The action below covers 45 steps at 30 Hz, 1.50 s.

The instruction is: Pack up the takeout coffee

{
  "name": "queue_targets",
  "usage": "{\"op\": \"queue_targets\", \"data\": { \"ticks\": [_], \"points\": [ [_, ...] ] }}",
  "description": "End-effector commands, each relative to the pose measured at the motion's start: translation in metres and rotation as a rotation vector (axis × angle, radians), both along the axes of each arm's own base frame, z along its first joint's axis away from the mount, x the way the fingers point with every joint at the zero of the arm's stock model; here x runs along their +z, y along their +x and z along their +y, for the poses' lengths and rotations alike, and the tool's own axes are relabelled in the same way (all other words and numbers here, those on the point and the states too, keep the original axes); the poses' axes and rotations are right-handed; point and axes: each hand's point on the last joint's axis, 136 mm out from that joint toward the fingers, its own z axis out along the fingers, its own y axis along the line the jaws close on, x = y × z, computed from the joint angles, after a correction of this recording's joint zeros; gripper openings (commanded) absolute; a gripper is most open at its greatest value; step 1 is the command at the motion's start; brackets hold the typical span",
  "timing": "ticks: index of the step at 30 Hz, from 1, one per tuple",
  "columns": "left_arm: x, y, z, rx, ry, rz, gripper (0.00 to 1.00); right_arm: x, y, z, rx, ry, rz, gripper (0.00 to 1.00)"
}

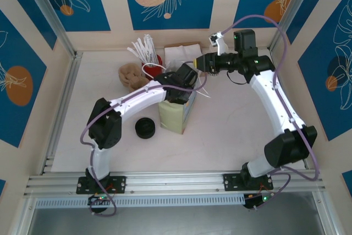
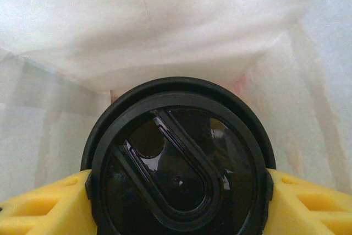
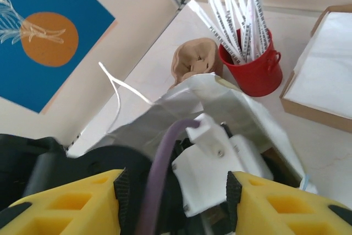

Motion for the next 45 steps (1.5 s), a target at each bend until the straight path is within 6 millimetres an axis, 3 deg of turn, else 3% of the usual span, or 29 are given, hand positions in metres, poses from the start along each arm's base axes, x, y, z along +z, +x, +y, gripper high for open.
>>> {"op": "queue_targets", "data": {
  "ticks": [1,8,19,40,45],
  "points": [
    [-0.018,0.002,0.009,0.017,0.028,0.093,0.67,0.01,-0.009,-0.018,-0.11,-0.003,-0.001,0.52],
    [-0.031,0.005,0.013,0.008,0.059,0.161,0.68,0.008,-0.025,-0.045,-0.251,0.015,0.006,0.53],
    [-0.052,0.012,0.014,0.021,0.108,0.24,0.67,-0.003,-0.033,-0.065,-0.329,0.058,0.071,0.53],
    [-0.087,0.0,0.013,0.029,0.113,0.313,0.65,-0.019,-0.044,-0.069,-0.33,0.054,0.143,0.52],
    [-0.068,0.005,0.009,0.034,0.087,0.279,0.66,-0.019,-0.042,-0.067,-0.319,0.056,0.147,0.52]
  ]
}}
